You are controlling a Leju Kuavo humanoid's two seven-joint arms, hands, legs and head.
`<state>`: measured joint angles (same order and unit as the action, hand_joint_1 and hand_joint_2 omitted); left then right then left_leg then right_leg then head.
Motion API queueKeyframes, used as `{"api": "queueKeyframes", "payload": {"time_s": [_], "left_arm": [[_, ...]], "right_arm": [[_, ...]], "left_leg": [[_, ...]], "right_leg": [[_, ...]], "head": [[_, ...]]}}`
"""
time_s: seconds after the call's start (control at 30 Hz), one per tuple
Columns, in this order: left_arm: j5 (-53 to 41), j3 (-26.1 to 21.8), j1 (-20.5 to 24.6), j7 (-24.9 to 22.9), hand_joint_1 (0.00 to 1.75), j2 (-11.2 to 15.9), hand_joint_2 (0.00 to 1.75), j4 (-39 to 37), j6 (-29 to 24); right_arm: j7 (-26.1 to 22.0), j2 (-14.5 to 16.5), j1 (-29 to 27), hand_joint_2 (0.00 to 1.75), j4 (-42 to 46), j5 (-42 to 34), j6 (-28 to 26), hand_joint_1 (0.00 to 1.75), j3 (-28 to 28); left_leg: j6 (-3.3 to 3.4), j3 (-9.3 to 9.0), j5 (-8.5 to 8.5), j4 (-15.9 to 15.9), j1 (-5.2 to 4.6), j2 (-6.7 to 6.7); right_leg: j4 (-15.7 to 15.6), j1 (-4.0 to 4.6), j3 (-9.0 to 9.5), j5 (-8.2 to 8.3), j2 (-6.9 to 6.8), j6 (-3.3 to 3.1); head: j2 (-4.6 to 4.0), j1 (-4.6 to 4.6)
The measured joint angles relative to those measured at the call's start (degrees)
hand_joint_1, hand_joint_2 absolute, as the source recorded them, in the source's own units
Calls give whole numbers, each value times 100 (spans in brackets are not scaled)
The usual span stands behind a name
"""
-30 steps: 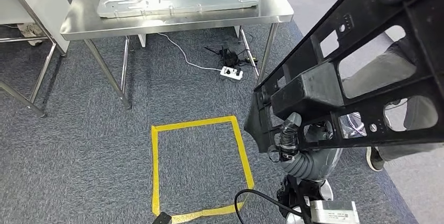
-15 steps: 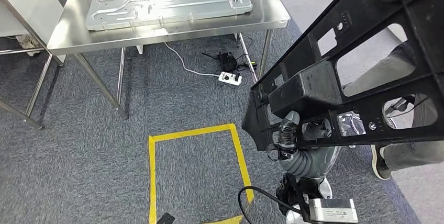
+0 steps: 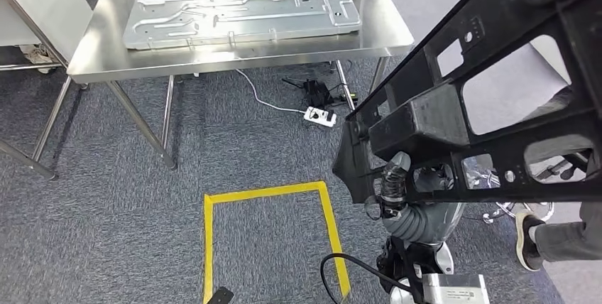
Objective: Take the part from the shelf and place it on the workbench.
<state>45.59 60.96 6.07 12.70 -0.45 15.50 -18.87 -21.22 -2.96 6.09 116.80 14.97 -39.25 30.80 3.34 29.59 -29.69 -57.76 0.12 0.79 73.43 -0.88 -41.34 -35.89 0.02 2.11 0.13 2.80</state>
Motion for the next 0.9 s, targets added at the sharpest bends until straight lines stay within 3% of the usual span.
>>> {"api": "queueKeyframes", "payload": {"time_s": [0.03, 0.07, 0.13, 0.17, 0.23, 0.3, 0.37, 0.43, 0.47, 0.5, 0.53, 0.6, 0.67, 0.8, 0.83, 0.9], "left_arm": [[0, 0, 0, 0, 0, -1, 175, 0, 1], [0, 0, -1, 0, 0, -2, 175, -1, 1], [1, 0, 14, -2, 0, -1, 175, -1, 1], [1, 0, 23, -2, 0, 0, 175, -1, 1], [0, 0, 37, -2, 0, 0, 175, 0, -1], [-1, 0, 41, -1, 0, -1, 175, 0, 1], [-2, 0, 49, 0, 0, -1, 175, 0, 3], [1, 0, 39, -1, 0, -1, 175, 0, 3], [2, 0, 28, -1, 0, -1, 175, 0, 3], [2, 0, 19, -2, 0, -1, 175, 0, 3], [2, 0, 16, -2, 0, -1, 175, 0, 3], [2, 0, 10, -2, 0, 4, 175, -1, 3], [3, 0, 9, -8, 0, 16, 175, -2, 3], [5, 0, 5, -12, 0, 22, 175, -2, -4], [6, 0, 11, -10, 0, 21, 175, -2, -8], [15, 0, 28, -9, 0, 19, 175, -2, -12]], "right_arm": [[0, -1, 0, 175, 0, 0, 0, 175, 0], [0, -3, -1, 175, -2, 0, 0, 175, 0], [0, -8, 0, 175, -11, -3, 1, 175, 3], [1, -11, -3, 175, -16, -6, 1, 175, 4], [2, -16, -1, 175, -16, -11, 2, 175, 7], [3, -16, 4, 175, -15, -15, 2, 175, 9], [2, -17, 7, 175, -15, -15, 2, 175, 13], [2, -21, 10, 175, -17, -16, 2, 175, 15], [2, -23, 9, 175, -19, -18, 2, 175, 17], [2, -26, 9, 175, -21, -22, 2, 175, 18], [2, -27, 9, 175, -23, -28, 2, 175, 19], [0, -27, 13, 175, -26, -40, 2, 175, 20], [-2, -28, 16, 175, -32, -51, 2, 175, 26], [2, -34, 25, 175, -46, -120, 2, 175, 43], [2, -36, 31, 175, -48, -140, 2, 175, 45], [26, -38, 34, 175, -56, -150, 2, 175, 48]], "left_leg": [[-21, -108, -85, 0, 7, 10], [-47, -188, -167, 0, 11, 17], [-117, -278, -317, -2, 7, 35], [-154, -299, -354, 2, 2, 38], [-211, -317, -349, -12, 7, 34], [-242, -179, -278, -345, 22, 14], [-272, 238, -379, -1025, 30, -8], [-284, 710, -722, -1575, 30, -14], [-274, 867, -863, -1655, 29, -15], [-251, 947, -888, -1572, 22, -15], [-214, 949, -756, -1336, 7, -16], [-104, 858, -87, -660, -63, -24], [-26, 780, 393, -238, -133, -27], [45, 577, 463, -3, -126, -9], [63, 494, 455, 34, -110, 1], [81, 392, 405, 64, -95, 32]], "right_leg": [[-324, -15, 28, 249, 0, 9], [-689, -30, 64, 652, -2, 13], [-1210, -17, 110, 1283, -10, -32], [-1310, -5, 108, 1418, -7, -76], [-1349, 14, 163, 1387, 11, -170], [-1379, 13, 277, 1320, 15, -247], [-1393, 24, 407, 1219, 4, -308], [-1394, 48, 533, 1107, 6, -340], [-1394, 63, 614, 1043, 15, -348], [-1394, 79, 708, 976, 25, -354], [-1394, 94, 809, 908, 32, -356], [-1396, 115, 979, 772, 38, -347], [-1420, 107, 1056, 689, 59, -307], [-1327, 91, 1125, 652, 63, -194], [-1156, 88, 1050, 596, 57, -168], [-534, 63, 681, 372, 52, -107]], "head": [[0, 0], [0, -5], [0, -5], [0, 0], [0, 13], [0, 10], [0, 11], [0, 13], [0, 12], [0, 13], [0, 13], [0, 3], [0, -3], [0, -6], [0, -8], [0, -8]]}}
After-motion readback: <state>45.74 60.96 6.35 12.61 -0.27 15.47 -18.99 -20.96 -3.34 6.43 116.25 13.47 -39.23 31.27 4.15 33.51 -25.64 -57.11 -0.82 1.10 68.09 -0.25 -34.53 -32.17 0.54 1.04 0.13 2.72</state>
